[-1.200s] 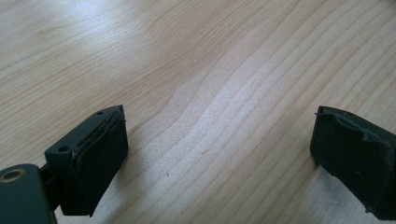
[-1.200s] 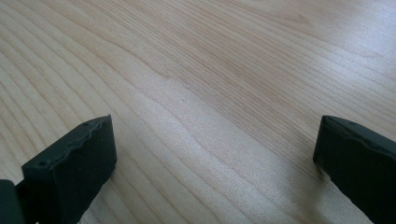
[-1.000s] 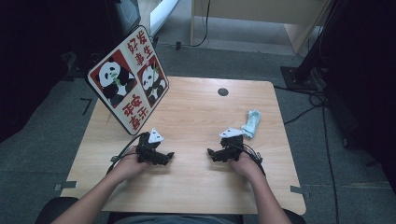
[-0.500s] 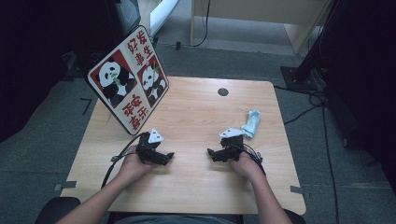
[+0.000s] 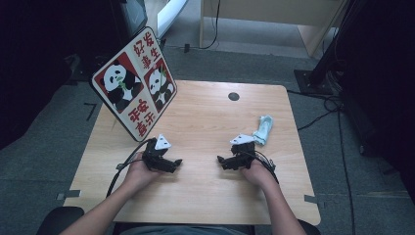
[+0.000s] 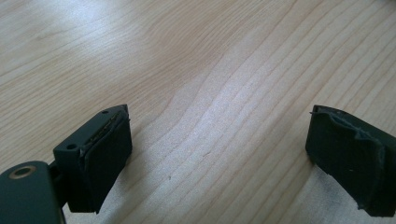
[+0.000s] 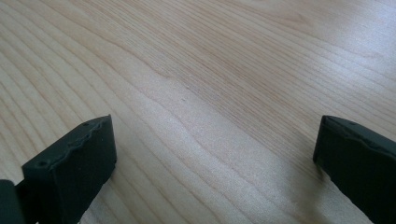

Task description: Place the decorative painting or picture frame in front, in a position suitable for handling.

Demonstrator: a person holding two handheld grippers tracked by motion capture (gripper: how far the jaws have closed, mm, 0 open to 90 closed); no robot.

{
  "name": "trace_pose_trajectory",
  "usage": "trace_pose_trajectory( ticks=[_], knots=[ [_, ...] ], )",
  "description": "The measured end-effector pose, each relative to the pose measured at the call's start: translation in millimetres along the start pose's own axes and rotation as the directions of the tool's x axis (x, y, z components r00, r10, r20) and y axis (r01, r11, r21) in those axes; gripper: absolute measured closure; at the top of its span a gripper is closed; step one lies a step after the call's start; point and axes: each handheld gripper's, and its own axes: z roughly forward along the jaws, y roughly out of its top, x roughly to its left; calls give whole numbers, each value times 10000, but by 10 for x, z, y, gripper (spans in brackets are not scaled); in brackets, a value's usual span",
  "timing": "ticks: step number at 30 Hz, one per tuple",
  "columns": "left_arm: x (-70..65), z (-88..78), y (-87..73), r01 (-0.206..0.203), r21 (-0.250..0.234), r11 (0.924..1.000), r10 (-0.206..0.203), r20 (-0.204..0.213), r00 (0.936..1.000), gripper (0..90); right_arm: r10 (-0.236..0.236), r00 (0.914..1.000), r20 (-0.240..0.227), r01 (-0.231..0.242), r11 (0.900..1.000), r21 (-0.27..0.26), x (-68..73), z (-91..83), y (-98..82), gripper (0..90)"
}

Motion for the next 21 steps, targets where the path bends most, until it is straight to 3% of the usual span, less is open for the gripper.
trace_pose_trajectory(
  ticks=[1, 2, 3, 12, 21],
  knots=[
    [-1, 0, 3, 22, -12, 10000, -22, 5, 10000, 74, 0, 10000, 0, 0, 10000, 0, 0, 0, 0, 0],
    [3, -12, 6, -6, -47, 10000, 6, 61, 10000, 157, 0, 10000, 0, 0, 10000, 0, 0, 0, 0, 0],
    [8, -26, 11, -85, -16, 10000, 85, 152, 9998, 172, 0, 10000, 0, 0, 10000, -1, 0, 0, 0, 0],
    [29, -59, 52, -187, 85, 9998, 183, 425, 9989, 180, -6, 10000, 0, 6, 10000, -3, 0, 0, 0, 0],
    [88, -200, 132, 49, -174, 9998, -33, 913, 9958, 235, -13, 10000, -2, 13, 10000, -5, -1, 0, 0, 0]
  ],
)
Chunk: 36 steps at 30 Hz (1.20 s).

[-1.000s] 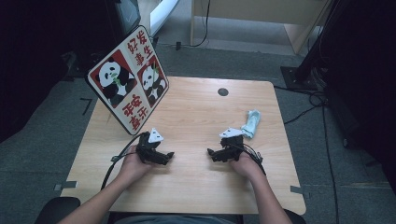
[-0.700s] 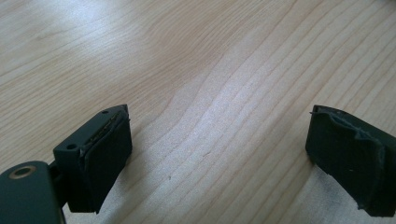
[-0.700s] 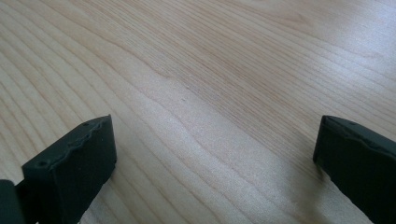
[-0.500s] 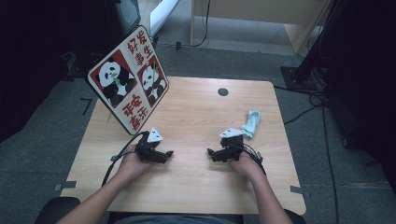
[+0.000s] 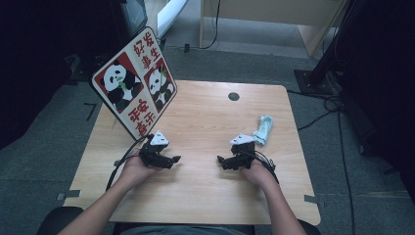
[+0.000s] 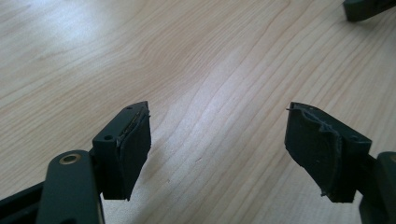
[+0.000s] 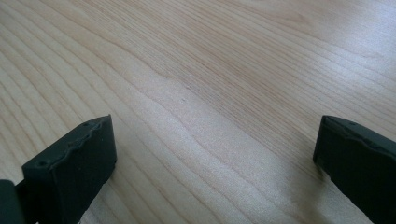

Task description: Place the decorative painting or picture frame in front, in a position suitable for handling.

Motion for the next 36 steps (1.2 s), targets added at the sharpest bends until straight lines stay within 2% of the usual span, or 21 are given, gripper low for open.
trace_pose_trajectory(
  ticks=[6, 8, 14, 16, 19, 22, 27, 31, 36],
  knots=[
    [41, -88, 41, -4, -35, 10000, 5, 302, 9995, 252, 2, 10000, -1, -2, 10000, -1, 0, 0, 0, 0],
    [57, -113, 55, 43, -11, 10000, -42, 429, 9991, 283, 2, 10000, -1, -2, 10000, -2, 0, 0, 0, 0],
    [87, -202, 77, 98, -358, 9993, -86, 342, 9994, 284, 0, 10000, -1, 0, 10000, -3, 0, 0, 0, 0],
    [97, -237, 84, 136, -439, 9989, -116, 465, 9989, 305, 0, 10000, 0, 0, 10000, -5, 0, 0, 0, 0],
    [119, -278, 96, 118, -367, 9993, -94, 644, 9979, 346, 0, 10000, 1, 0, 10000, -3, 0, 0, 0, 0],
    [151, -316, 107, 215, -327, 9992, -188, 807, 9966, 346, -1, 10000, 1, 1, 10000, -2, 0, 0, 0, 0],
    [191, -417, 108, 59, -503, 9987, -23, 707, 9975, 345, -3, 10000, 1, 3, 10000, -1, 0, 0, 0, 0],
    [231, -499, 102, 267, -567, 9980, -220, 829, 9963, 345, -1, 10000, 2, 1, 10000, -2, 0, 0, 0, 0],
    [264, -571, 78, 194, -670, 9976, -155, 588, 9981, 337, 0, 10000, 2, 0, 10000, -1, 0, 0, 0, 0]
  ],
)
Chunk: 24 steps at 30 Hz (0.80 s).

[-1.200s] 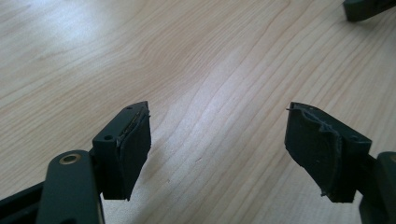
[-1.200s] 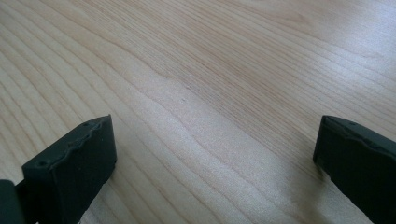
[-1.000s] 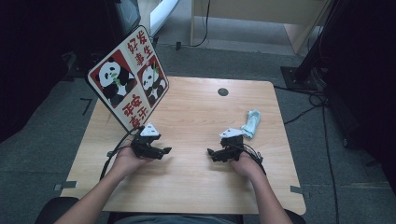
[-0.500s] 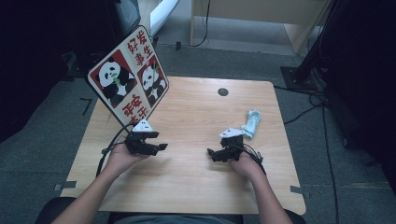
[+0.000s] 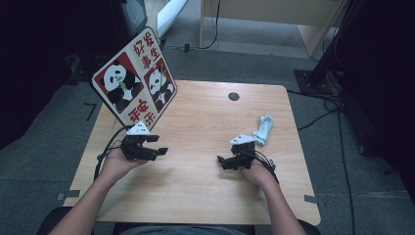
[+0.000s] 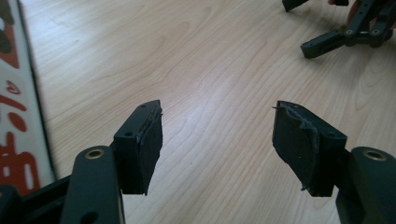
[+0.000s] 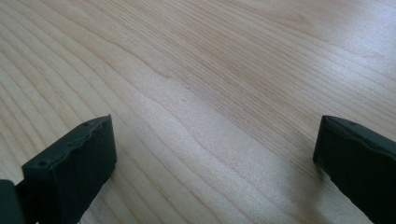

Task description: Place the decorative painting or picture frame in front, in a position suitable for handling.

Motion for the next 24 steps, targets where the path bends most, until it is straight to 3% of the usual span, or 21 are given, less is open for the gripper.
trace_pose_trajectory(
  ticks=[3, 8, 13, 24],
  knots=[
    [19, -37, -22, -208, 100, 9997, 209, -143, 9997, 344, -1, 10000, 1, 1, 10000, -1, 0, 0, 0, 0],
    [93, -122, -64, 116, 138, 9998, -115, -42, 9999, 358, 2, 10000, 4, -2, 10000, -1, 0, 0, 0, 0],
    [153, -243, -104, 276, -127, 9995, -277, -85, 9996, 382, 16, 10000, 3, -16, 10000, 0, 2, -1, -1, 0],
    [228, -438, -225, 684, -5, 9977, -683, -504, 9964, 421, 36, 10000, 10, -36, 10000, 20, 6, -5, -3, 0]
  ],
)
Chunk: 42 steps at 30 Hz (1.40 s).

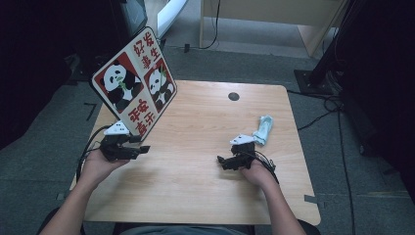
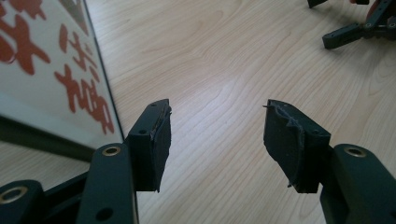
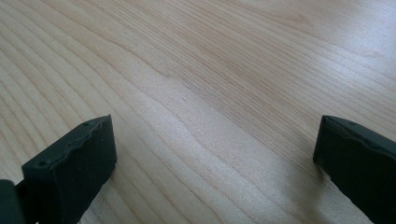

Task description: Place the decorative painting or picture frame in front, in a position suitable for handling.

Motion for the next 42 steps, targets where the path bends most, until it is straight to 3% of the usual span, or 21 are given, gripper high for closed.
trace_pose_trajectory(
  ticks=[8, 15, 18, 33, 42],
  knots=[
    [110, -196, -62, 693, -219, 9974, -699, -275, 9972, 480, 7, 10000, 1, -7, 10000, 4, 4, -2, -2, 0],
    [198, -295, -43, 960, -378, 9947, -982, -614, 9933, 522, 22, 10000, -20, -22, 10000, -6, 10, -5, -7, 0],
    [251, -335, -46, 1155, -497, 9921, -1182, -570, 9913, 523, 19, 10000, -19, -19, 10000, -5, 10, -6, -7, 0],
    [456, -517, 16, 1218, -648, 9904, -1290, -1211, 9842, 535, 3, 10000, -4, -3, 10000, -16, 18, -11, -13, 0],
    [612, -682, 186, 1461, -884, 9853, -1581, -1488, 9761, 532, -3, 10000, -2, 3, 10000, -31, 19, -10, -14, 0]
  ],
)
